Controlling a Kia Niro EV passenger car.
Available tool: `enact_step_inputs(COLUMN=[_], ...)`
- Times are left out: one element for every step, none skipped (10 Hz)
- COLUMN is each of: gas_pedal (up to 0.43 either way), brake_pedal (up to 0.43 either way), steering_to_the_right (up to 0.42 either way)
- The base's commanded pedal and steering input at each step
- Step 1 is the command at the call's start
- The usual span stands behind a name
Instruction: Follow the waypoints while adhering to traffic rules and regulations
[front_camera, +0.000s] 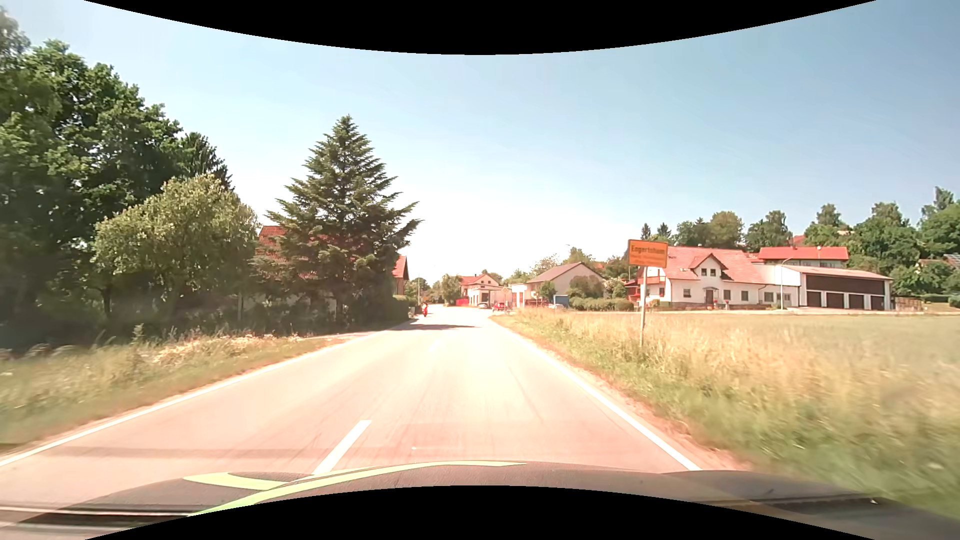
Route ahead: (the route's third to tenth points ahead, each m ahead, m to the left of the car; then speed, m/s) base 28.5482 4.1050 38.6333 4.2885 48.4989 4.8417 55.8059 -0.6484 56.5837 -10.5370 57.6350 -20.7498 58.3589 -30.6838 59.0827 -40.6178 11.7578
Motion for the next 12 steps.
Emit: enact_step_inputs(gas_pedal=[0.000,0.000,0.000,0.000,0.000,0.000,0.000,0.000,0.000,0.000,0.000,0.000], brake_pedal=[0.159,0.146,0.140,0.122,0.104,0.098,0.091,0.091,0.091,0.085,0.091,0.091], steering_to_the_right=[0.002,0.002,0.001,0.000,-0.001,-0.001,-0.001,-0.001,-0.001,-0.001,-0.001,-0.002])
